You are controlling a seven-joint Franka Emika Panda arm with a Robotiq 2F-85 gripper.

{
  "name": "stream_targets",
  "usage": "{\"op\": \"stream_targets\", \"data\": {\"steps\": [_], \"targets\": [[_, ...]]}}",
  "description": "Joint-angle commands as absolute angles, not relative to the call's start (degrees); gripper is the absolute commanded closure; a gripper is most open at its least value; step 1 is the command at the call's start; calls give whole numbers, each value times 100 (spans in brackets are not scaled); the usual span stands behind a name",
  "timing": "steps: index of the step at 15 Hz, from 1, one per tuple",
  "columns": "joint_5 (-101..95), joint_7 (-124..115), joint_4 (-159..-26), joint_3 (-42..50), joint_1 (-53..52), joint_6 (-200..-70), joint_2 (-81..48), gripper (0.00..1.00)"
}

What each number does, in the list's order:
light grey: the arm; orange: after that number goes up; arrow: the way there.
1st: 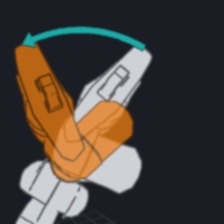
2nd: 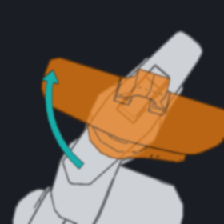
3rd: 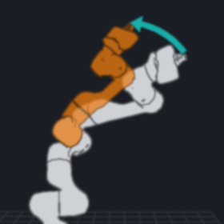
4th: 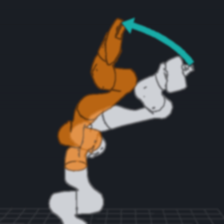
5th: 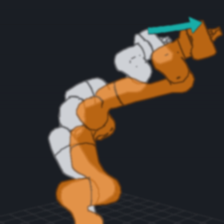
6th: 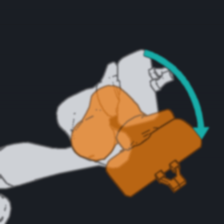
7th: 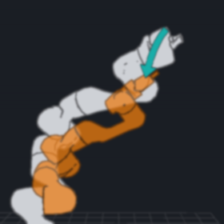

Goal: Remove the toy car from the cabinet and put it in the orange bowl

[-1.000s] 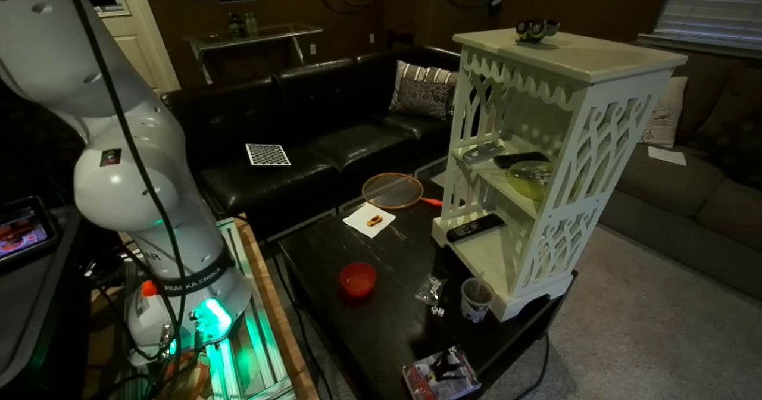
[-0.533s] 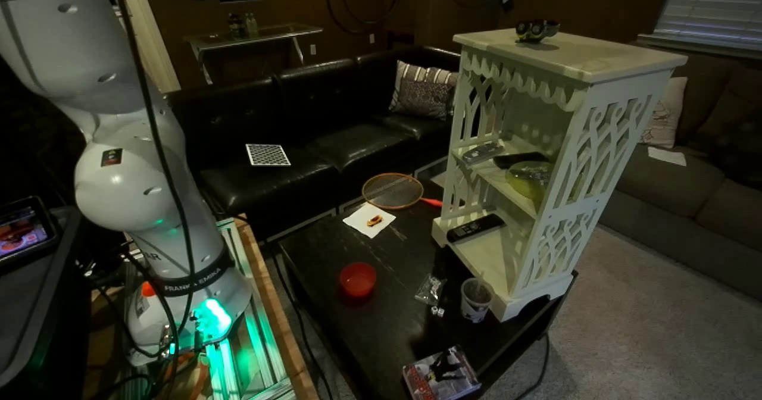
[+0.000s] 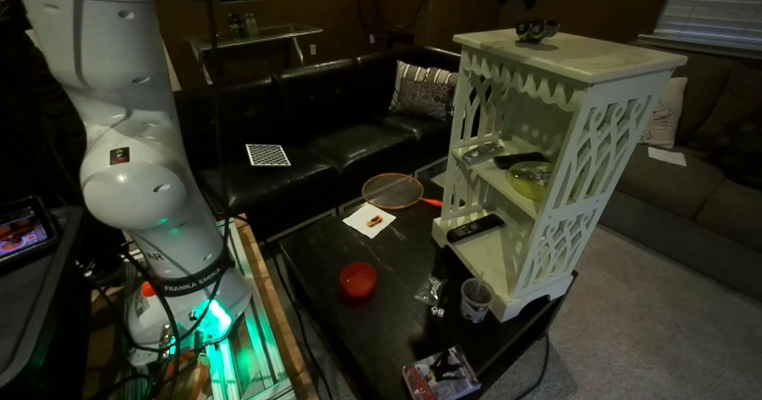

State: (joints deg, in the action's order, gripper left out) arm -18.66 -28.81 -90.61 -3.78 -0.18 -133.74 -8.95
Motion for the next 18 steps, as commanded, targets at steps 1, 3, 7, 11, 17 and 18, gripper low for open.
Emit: {"op": "stream_targets", "data": {"steps": [1,3,7,11,17,18], "targets": [[-1582,-2622,-8340,-177,-205,-12775,-1349,0],[-1425,-2817,-8215,-119,-254,-12802,-1492,0],[-1083,-2639,-8023,-37,-248,-12948,-1763,0],[-1296,-3384,-7892,228,-435,-12850,-1917,0],[-2302,-4527,-7809,684,-861,-12460,-1986,0],[-2414,-4643,-7801,709,-895,-12326,-1980,0]]}}
